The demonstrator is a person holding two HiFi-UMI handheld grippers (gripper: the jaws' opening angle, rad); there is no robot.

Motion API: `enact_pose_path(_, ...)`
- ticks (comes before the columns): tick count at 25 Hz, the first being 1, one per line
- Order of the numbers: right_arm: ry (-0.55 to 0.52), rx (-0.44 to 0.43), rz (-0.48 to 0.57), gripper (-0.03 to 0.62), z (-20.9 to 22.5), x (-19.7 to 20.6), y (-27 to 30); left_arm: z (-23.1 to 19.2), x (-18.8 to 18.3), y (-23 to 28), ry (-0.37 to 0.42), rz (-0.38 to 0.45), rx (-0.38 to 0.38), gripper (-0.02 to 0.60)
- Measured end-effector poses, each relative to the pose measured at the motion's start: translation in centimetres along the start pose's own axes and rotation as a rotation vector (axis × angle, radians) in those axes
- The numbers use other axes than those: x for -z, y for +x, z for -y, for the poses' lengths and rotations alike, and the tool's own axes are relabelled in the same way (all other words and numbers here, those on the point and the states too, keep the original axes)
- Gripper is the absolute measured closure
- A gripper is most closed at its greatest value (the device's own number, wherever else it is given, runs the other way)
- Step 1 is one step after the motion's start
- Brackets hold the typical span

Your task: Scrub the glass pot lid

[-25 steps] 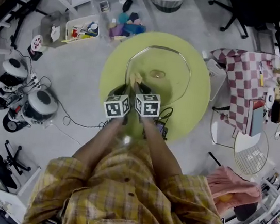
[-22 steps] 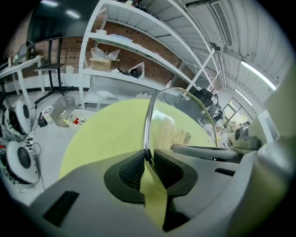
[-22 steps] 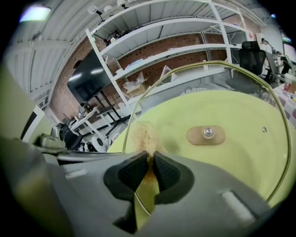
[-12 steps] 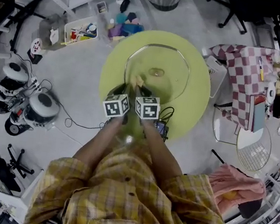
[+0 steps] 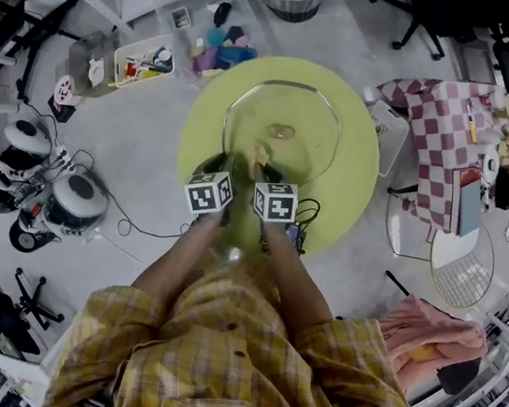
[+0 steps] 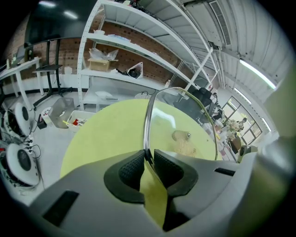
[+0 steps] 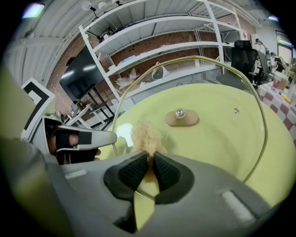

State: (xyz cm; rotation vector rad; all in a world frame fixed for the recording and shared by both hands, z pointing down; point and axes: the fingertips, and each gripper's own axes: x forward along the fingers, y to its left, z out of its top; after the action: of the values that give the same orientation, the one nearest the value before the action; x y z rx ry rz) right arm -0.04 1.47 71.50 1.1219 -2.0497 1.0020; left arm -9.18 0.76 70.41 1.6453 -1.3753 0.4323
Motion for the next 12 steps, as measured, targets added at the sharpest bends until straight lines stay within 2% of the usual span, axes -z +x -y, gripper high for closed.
enact_pose_path(12, 0.049, 0.07, 0.026, 0.556, 5.1, 1.3, -2.6, 0.3, 0.5, -0.1, 0.025, -0.004, -0.005, 0.511)
